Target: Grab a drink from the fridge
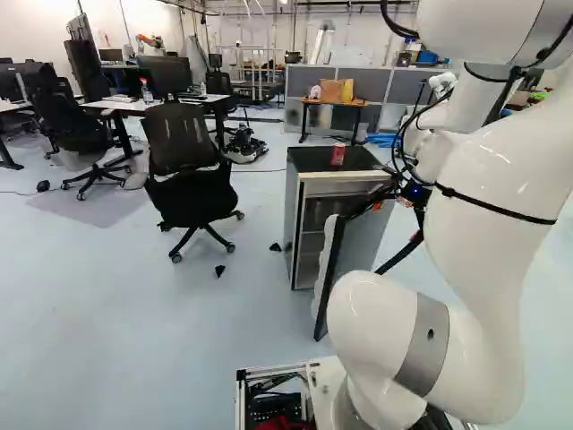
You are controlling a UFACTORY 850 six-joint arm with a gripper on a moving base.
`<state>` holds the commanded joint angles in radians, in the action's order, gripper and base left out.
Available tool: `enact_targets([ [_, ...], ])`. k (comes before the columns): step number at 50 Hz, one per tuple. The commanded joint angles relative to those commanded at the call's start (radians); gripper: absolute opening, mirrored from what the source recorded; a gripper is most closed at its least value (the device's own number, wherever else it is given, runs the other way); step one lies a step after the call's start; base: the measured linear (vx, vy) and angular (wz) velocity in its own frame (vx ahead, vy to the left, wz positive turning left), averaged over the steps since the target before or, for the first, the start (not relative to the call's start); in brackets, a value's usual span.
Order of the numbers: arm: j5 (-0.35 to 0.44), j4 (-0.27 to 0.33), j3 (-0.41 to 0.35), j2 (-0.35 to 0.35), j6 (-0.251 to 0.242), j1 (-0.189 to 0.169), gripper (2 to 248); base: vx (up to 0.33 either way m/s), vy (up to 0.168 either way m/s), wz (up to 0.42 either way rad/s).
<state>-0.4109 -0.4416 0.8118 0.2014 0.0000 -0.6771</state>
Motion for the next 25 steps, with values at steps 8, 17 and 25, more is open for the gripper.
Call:
enact_targets([
  [8,0.000,0.000,-0.020,-0.016,0.000,0.024,247,0.000,0.000,0.000],
  [17,0.000,0.000,-0.041,-0.034,0.000,0.052,247,0.000,0.000,0.000],
  [25,0.000,0.000,-0.059,-0.049,0.000,0.078,247,0.000,0.000,0.000],
])
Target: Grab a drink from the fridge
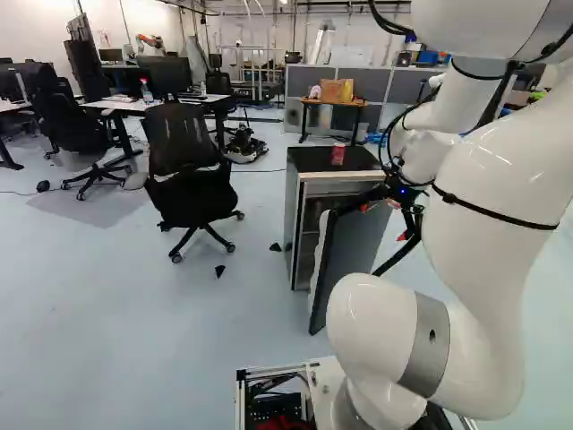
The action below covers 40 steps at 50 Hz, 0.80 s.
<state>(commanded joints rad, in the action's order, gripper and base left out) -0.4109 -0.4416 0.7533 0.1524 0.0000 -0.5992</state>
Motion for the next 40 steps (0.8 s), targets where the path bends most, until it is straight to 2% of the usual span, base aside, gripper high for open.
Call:
enact_targets([
  [18,0.000,0.000,-0.024,-0.021,0.000,0.066,247,0.000,0.000,0.000],
  [40,0.000,0.011,-0.008,-0.007,0.000,0.132,247,0.000,0.000,0.000],
])
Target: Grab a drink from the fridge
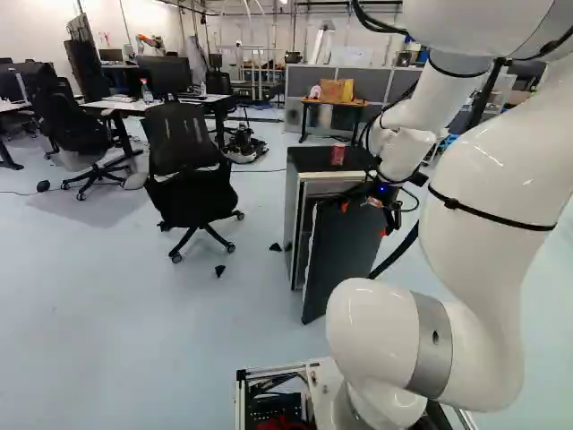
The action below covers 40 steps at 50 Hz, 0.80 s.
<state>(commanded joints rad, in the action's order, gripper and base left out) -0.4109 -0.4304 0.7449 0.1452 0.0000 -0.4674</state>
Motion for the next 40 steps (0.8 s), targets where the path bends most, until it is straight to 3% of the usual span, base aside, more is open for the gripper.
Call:
enact_targets([
  [40,0.000,0.052,0.068,0.057,0.000,0.054,247,0.000,0.000,0.000],
])
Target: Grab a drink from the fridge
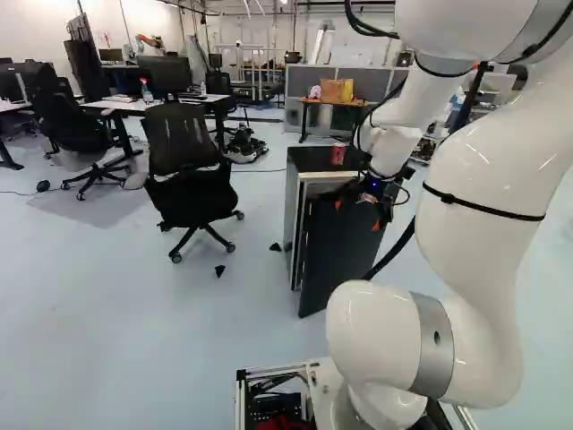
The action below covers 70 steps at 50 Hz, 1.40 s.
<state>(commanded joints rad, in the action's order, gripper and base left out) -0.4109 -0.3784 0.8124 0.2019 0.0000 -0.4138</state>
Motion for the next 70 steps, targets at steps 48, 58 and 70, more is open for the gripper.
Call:
enact_targets([
  [48,0.003,0.065,0.085,0.068,0.000,0.053,247,0.000,0.000,0.000],
  [58,0.009,0.079,0.103,0.082,0.000,0.064,247,0.000,0.000,0.000],
  [70,0.022,0.095,0.124,0.099,0.000,0.075,247,0.000,0.000,0.000],
])
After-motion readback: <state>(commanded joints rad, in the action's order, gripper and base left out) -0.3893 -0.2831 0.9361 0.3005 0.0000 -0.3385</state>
